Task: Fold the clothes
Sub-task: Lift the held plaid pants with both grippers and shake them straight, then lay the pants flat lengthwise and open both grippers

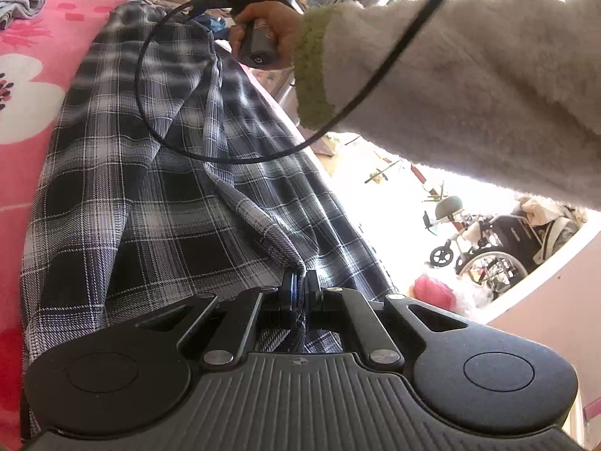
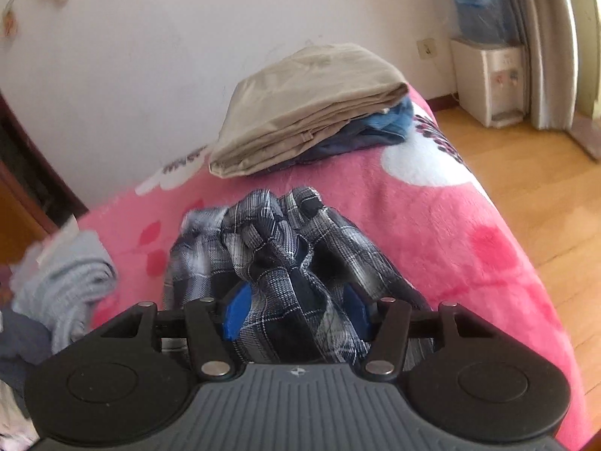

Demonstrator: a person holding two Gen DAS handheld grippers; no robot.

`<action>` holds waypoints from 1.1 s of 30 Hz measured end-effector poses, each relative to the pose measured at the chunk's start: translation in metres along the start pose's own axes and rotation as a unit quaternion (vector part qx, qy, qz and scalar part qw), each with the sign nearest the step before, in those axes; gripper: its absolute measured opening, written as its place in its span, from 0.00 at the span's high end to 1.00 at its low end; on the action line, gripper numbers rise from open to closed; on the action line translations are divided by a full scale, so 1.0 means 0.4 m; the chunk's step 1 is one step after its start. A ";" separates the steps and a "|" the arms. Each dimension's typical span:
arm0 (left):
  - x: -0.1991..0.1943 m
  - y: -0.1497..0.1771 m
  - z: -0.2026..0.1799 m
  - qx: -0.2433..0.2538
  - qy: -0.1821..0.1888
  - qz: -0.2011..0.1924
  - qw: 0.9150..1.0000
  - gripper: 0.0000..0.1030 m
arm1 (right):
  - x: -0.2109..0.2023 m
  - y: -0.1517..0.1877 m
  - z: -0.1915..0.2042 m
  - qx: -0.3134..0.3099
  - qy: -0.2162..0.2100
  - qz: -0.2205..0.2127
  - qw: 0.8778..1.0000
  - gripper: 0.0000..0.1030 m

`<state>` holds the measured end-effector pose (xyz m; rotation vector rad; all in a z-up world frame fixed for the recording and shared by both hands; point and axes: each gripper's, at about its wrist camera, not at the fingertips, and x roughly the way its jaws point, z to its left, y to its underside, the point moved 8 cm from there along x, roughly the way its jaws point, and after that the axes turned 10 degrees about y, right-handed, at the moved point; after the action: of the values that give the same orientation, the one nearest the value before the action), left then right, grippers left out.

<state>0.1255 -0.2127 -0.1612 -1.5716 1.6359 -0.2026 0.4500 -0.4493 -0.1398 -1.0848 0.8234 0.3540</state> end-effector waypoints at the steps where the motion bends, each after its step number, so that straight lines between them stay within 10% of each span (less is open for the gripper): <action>1: -0.001 0.000 0.000 -0.002 0.001 0.000 1.000 0.99 | 0.010 0.001 0.005 -0.014 0.009 0.002 1.000 0.48; 6: 0.001 0.003 -0.004 -0.006 0.008 0.000 1.000 0.99 | 0.031 0.013 0.028 -0.058 0.036 0.000 0.998 0.93; 22: 0.055 -0.030 -0.047 0.009 0.045 0.000 0.999 0.99 | 0.001 -0.077 -0.018 -0.079 0.070 -0.079 0.991 0.95; 28: 0.060 -0.019 -0.041 0.009 0.029 0.017 0.999 0.99 | 0.094 -0.026 -0.039 -0.093 0.111 -0.030 0.989 0.87; 33: 0.050 -0.023 -0.049 0.012 0.009 0.015 1.000 0.98 | 0.037 -0.033 -0.056 -0.075 0.118 -0.038 0.989 0.45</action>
<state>0.1226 -0.2404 -0.1519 -1.5303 1.6637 -0.2195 0.4588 -0.4770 -0.1472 -1.3120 0.9744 0.2273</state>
